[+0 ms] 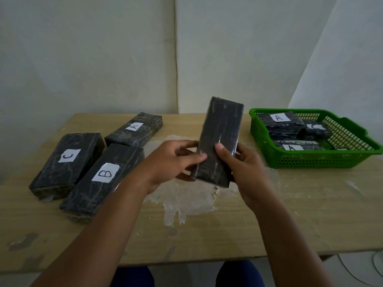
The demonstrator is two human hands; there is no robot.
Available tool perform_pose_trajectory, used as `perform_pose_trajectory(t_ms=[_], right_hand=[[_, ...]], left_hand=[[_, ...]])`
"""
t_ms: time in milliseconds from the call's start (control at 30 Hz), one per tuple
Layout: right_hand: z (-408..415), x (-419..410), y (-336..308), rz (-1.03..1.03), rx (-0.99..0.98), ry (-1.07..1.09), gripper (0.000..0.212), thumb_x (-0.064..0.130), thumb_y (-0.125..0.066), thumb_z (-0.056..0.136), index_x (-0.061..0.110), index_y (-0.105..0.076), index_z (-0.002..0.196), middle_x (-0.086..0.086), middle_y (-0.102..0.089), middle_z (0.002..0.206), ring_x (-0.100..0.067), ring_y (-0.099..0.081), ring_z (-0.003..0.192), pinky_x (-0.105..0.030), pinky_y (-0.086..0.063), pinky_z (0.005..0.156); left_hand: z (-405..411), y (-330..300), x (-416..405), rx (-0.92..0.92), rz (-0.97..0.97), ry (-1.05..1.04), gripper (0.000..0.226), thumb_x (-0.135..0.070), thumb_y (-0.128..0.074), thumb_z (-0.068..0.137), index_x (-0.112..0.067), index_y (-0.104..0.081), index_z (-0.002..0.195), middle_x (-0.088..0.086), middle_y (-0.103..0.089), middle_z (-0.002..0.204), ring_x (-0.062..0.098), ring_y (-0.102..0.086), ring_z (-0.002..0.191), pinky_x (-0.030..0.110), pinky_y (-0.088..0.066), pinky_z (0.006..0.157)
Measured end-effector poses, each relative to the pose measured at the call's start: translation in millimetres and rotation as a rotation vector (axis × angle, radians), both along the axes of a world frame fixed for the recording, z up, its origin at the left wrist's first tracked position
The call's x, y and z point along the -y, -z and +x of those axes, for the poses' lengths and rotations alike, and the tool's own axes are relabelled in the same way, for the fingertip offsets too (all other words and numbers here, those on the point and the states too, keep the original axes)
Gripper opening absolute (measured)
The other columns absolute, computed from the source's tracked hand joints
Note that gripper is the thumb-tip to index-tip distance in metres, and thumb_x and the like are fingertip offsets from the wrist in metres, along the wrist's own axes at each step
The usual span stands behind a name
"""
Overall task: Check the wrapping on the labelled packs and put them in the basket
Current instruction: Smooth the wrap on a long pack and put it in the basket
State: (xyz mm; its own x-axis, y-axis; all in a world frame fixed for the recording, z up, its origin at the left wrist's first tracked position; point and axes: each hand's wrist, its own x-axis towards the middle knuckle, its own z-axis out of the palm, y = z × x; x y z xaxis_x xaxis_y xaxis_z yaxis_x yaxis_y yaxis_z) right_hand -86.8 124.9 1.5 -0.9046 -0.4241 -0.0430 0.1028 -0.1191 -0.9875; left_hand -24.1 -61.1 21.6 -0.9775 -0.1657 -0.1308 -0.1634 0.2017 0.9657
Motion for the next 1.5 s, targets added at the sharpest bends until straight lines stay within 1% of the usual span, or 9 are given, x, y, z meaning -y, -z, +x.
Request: perform_pose_trajectory(t_ms=[167, 667, 867, 1033, 1167, 1233, 1300, 1400, 1500], right_hand=[[-1.3, -14.8, -8.6, -0.017, 0.057, -0.234, 0.054, 0.021, -0.072, 0.081, 0.020, -0.062, 0.134, -0.004, -0.080, 0.114, -0.022, -0.079, 0.098, -0.032, -0.063, 0.077], [-0.9, -16.4, -26.4, -0.133, 0.238, -0.240, 0.036, 0.016, -0.071, 0.078, -0.009, -0.069, 0.104, -0.016, -0.075, 0.093, -0.025, -0.079, 0.081, -0.021, -0.061, 0.056], [0.4, -14.7, -21.2, -0.223, 0.360, -0.251, 0.021, 0.014, -0.069, 0.077, -0.002, -0.069, 0.091, -0.016, -0.072, 0.087, -0.021, -0.077, 0.070, -0.020, -0.060, 0.050], [-0.6, -13.4, -18.3, -0.109, 0.200, -0.191, 0.046, 0.020, -0.072, 0.079, 0.006, -0.069, 0.123, -0.011, -0.076, 0.103, -0.017, -0.077, 0.081, -0.024, -0.062, 0.060], [4.3, -14.8, -12.0, 0.312, -0.344, -0.126, 0.098, 0.054, -0.080, 0.071, 0.042, -0.037, 0.159, 0.011, -0.051, 0.156, -0.008, -0.063, 0.125, -0.023, -0.060, 0.086], [8.0, -12.1, -7.4, 0.489, -0.590, -0.176, 0.092, 0.064, -0.078, 0.069, 0.057, -0.039, 0.151, 0.017, -0.033, 0.168, -0.002, -0.048, 0.138, -0.025, -0.050, 0.106], [7.0, -7.8, -1.1, 0.488, -0.670, -0.073, 0.071, 0.053, -0.080, 0.079, 0.055, -0.050, 0.144, 0.016, -0.053, 0.155, -0.003, -0.058, 0.128, -0.027, -0.052, 0.105], [1.4, -3.2, 0.7, 0.296, -0.507, 0.119, 0.024, 0.035, -0.071, 0.095, 0.041, -0.067, 0.119, 0.006, -0.078, 0.103, -0.016, -0.077, 0.089, -0.029, -0.063, 0.081], [-1.7, -4.2, -2.9, 0.081, -0.232, 0.229, 0.009, 0.034, -0.060, 0.105, 0.031, -0.067, 0.110, -0.006, -0.080, 0.091, -0.025, -0.080, 0.077, -0.035, -0.066, 0.068]], left_hand=[[5.6, 0.4, -3.9, -0.072, 0.112, -0.066, 0.025, -0.022, -0.070, 0.100, -0.016, -0.076, 0.123, 0.006, -0.082, 0.102, 0.024, -0.079, 0.095, 0.038, -0.065, 0.077], [5.9, -15.7, -9.3, 0.020, 0.364, -0.030, 0.043, -0.034, -0.080, 0.079, -0.001, -0.078, 0.106, 0.005, -0.078, 0.087, 0.011, -0.077, 0.079, 0.020, -0.061, 0.064], [4.1, -21.1, -17.4, 0.025, 0.381, -0.114, 0.011, -0.011, -0.079, 0.089, -0.002, -0.073, 0.086, 0.004, -0.076, 0.068, 0.012, -0.075, 0.064, 0.020, -0.060, 0.053], [3.5, -17.9, -14.5, -0.008, 0.341, -0.131, 0.023, -0.009, -0.080, 0.088, -0.004, -0.072, 0.109, 0.005, -0.080, 0.081, 0.020, -0.080, 0.076, 0.027, -0.062, 0.059], [-0.9, -14.1, -12.9, -0.027, 0.361, -0.200, 0.025, -0.023, -0.081, 0.089, -0.003, -0.077, 0.103, 0.007, -0.080, 0.088, 0.014, -0.079, 0.075, 0.021, -0.060, 0.062], [-4.5, -13.1, -13.2, -0.037, 0.381, -0.215, 0.035, -0.034, -0.080, 0.088, -0.002, -0.077, 0.101, 0.008, -0.081, 0.089, 0.013, -0.080, 0.079, 0.020, -0.060, 0.065], [-7.0, -12.4, -13.8, -0.044, 0.389, -0.227, 0.037, -0.041, -0.074, 0.091, -0.005, -0.076, 0.102, 0.010, -0.082, 0.092, 0.015, -0.080, 0.083, 0.022, -0.061, 0.067], [-10.4, -5.7, -14.3, -0.066, 0.291, -0.238, 0.023, -0.032, -0.061, 0.106, -0.016, -0.076, 0.111, 0.011, -0.081, 0.102, 0.019, -0.079, 0.086, 0.031, -0.065, 0.071], [-12.3, 4.8, -8.8, -0.110, 0.056, -0.249, 0.029, -0.003, -0.063, 0.101, -0.027, -0.077, 0.108, -0.002, -0.076, 0.101, 0.015, -0.073, 0.095, 0.029, -0.063, 0.079]])
